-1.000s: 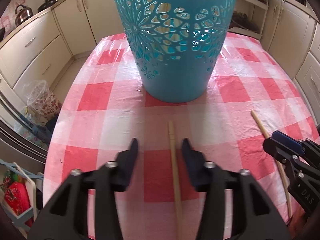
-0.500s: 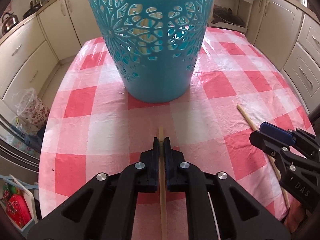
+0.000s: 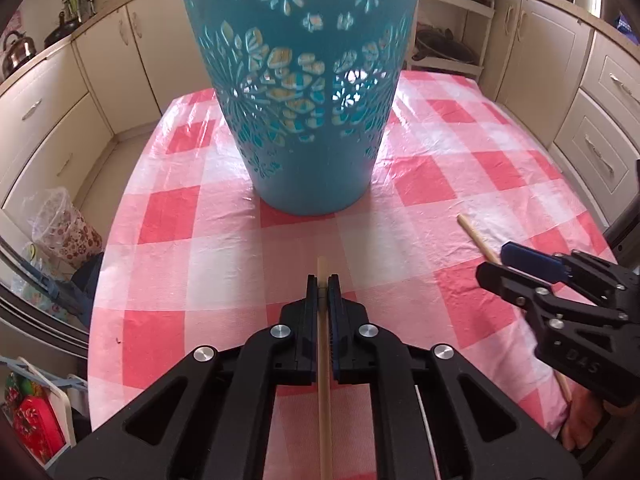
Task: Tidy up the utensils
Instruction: 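Close the left gripper on a wooden stick and lift it slightly, then lift the stick with the left gripper over the teal basket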
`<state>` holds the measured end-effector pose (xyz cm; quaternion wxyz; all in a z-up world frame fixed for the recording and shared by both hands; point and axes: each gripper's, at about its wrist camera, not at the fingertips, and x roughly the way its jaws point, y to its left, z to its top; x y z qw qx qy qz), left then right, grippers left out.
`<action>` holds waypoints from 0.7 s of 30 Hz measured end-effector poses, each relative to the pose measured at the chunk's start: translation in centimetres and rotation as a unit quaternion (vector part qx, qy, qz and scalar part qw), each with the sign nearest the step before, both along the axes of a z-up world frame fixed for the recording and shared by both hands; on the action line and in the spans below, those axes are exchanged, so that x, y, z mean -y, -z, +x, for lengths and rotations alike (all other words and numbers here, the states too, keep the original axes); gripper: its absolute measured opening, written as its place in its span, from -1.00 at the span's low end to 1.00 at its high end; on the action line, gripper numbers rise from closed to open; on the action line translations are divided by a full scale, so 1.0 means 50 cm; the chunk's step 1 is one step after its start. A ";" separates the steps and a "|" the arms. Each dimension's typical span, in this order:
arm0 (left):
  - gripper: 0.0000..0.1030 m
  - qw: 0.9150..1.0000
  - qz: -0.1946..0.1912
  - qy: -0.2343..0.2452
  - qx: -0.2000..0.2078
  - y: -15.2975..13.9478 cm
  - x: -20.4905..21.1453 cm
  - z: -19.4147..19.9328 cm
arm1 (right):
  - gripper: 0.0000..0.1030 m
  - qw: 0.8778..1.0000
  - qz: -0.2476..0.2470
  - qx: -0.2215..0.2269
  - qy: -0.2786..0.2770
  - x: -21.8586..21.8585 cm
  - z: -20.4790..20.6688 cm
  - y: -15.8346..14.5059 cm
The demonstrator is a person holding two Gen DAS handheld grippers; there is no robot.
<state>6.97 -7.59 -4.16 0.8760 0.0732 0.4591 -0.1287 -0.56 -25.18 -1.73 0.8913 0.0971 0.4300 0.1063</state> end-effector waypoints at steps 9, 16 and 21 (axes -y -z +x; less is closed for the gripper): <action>-0.91 0.995 -0.093 0.019 0.030 -0.138 -0.035 -0.049 | -0.25 1.000 0.010 0.001 0.000 0.004 -0.004 0.001; -0.91 0.974 -0.176 0.014 0.144 -0.327 -0.058 -0.039 | -0.25 1.000 0.015 0.001 0.000 0.007 -0.005 0.001; -0.91 0.950 -0.210 -0.020 0.230 -0.411 -0.069 0.010 | -0.25 1.000 0.021 0.001 0.001 0.009 -0.007 0.002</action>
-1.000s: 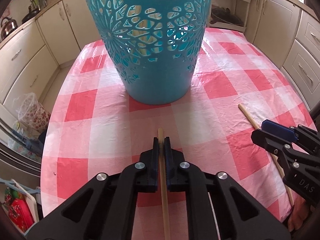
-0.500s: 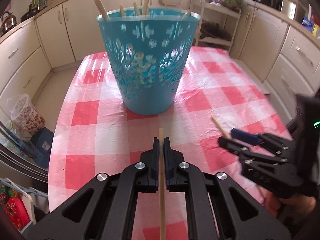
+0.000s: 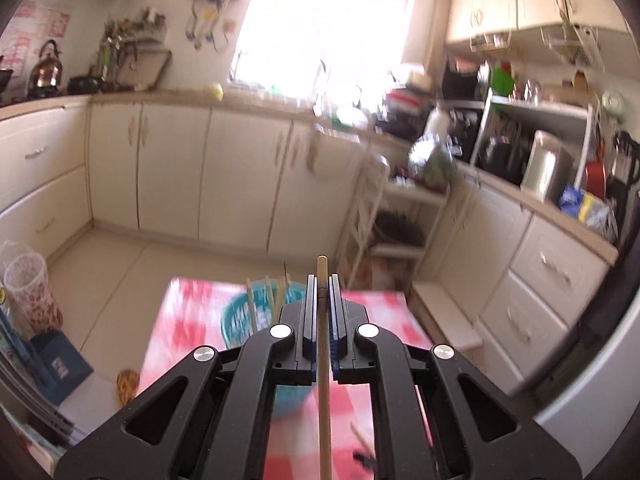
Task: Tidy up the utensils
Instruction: 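Lift the stick with the left gripper over the teal basket, then open the left gripper to drop the stick into the basket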
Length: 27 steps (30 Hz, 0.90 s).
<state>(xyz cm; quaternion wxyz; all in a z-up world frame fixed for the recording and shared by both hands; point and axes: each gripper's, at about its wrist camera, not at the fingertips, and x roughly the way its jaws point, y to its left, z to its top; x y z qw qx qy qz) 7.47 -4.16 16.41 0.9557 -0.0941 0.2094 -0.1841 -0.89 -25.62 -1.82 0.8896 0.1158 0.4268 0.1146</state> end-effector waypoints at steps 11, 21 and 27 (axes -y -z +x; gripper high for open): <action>-0.91 0.987 -0.023 -0.108 0.115 -0.049 0.032 0.138 | -0.17 1.000 0.013 -0.001 -0.006 0.005 0.001 0.000; -0.91 0.980 -0.007 -0.151 0.130 0.013 0.050 0.213 | -0.08 1.000 0.003 -0.001 -0.014 -0.008 0.004 -0.001; -0.91 0.982 0.018 -0.146 0.117 0.046 0.063 0.209 | -0.06 1.000 0.002 -0.001 -0.015 -0.008 0.005 -0.001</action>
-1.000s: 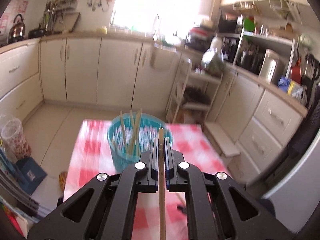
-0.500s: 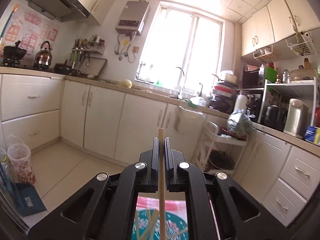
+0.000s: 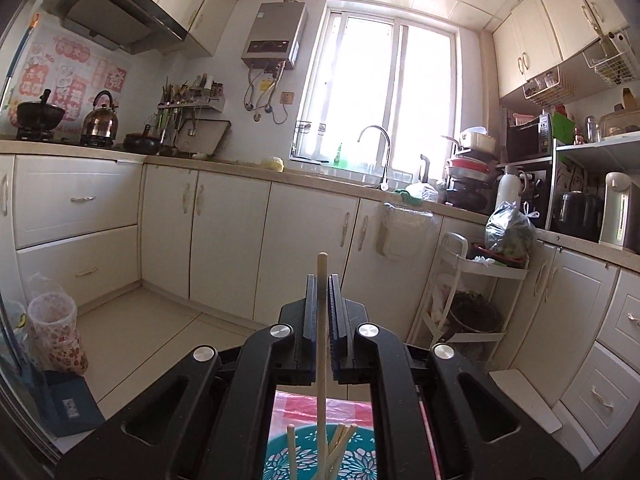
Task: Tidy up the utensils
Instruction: 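Open the left gripper to drop the stick into the basket, then close the right gripper on the wooden stick and lift it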
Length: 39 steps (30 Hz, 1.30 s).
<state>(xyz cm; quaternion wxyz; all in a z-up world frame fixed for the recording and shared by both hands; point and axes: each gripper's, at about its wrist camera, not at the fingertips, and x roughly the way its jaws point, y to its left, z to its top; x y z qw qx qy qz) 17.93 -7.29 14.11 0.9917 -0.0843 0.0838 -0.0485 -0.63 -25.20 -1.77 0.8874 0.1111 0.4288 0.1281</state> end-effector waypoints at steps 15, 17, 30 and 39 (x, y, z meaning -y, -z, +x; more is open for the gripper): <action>0.37 0.997 0.017 -0.052 -0.056 0.069 -0.116 -0.136 | -0.06 1.000 0.009 0.000 0.000 0.007 -0.001 0.001; 0.59 0.995 0.007 -0.075 -0.058 0.086 -0.159 -0.175 | -0.06 1.000 0.009 0.000 0.003 0.009 -0.005 -0.001; 0.78 0.970 0.028 -0.028 -0.240 0.316 -0.186 -0.181 | -0.71 0.991 -0.133 -0.007 0.016 -0.037 0.007 -0.004; 0.85 0.956 0.028 0.006 -0.290 0.361 -0.160 -0.154 | -0.89 0.996 -0.080 -0.046 0.018 -0.028 0.018 -0.006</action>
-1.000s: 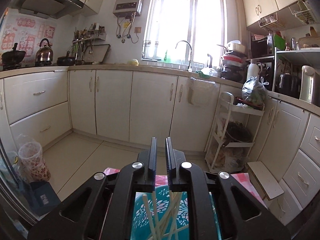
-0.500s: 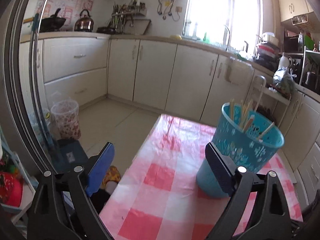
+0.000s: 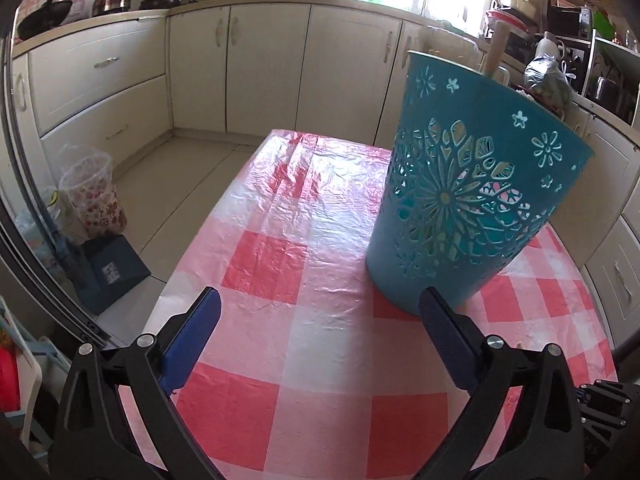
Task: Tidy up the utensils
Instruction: 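Close the right gripper on the wooden stick and lift it, then carry the stick over the basket and open the right gripper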
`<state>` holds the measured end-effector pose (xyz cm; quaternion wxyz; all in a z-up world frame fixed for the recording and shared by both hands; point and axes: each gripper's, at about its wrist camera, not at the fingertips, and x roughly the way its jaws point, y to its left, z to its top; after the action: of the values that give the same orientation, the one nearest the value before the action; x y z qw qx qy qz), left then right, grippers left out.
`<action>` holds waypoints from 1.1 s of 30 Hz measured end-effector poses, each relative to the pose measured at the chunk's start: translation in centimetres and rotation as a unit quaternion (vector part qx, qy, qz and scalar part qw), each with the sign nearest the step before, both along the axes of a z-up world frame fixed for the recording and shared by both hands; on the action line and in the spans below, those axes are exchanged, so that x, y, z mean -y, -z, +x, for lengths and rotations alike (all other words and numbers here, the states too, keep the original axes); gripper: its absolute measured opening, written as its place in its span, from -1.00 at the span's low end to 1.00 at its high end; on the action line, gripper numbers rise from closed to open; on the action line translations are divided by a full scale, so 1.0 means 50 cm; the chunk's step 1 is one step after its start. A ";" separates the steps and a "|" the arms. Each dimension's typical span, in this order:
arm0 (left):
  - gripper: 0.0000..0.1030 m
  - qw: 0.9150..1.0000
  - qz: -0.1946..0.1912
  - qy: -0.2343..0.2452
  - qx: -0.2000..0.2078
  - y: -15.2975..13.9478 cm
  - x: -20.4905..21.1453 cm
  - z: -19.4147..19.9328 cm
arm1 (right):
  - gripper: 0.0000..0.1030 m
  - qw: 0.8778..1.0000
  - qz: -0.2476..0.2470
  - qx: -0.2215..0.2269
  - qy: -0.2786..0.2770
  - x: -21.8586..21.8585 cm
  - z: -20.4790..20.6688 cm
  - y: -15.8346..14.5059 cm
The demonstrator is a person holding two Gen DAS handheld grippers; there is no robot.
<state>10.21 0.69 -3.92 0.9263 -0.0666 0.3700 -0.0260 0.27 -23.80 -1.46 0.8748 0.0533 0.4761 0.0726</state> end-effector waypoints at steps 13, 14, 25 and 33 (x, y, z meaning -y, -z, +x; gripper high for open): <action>0.85 1.000 -0.011 0.002 -0.026 0.012 -0.003 0.015 | -0.89 0.995 -0.078 -0.001 -0.059 -0.042 0.027 0.000; 0.85 1.000 -0.012 0.002 -0.026 0.012 -0.004 0.015 | -0.89 0.996 -0.068 -0.005 -0.053 -0.037 0.029 -0.001; 0.85 0.999 -0.015 0.004 -0.037 0.019 -0.003 0.020 | -0.89 0.999 -0.023 -0.007 -0.048 -0.017 0.015 -0.011; 0.85 0.999 -0.016 0.007 -0.038 0.019 -0.003 0.020 | -0.89 0.974 0.193 0.117 -0.011 0.059 0.013 -0.215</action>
<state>11.22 0.84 -4.88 0.9102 -0.0797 0.4049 -0.0354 0.91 -26.76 9.29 0.8965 0.2072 0.3483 0.1791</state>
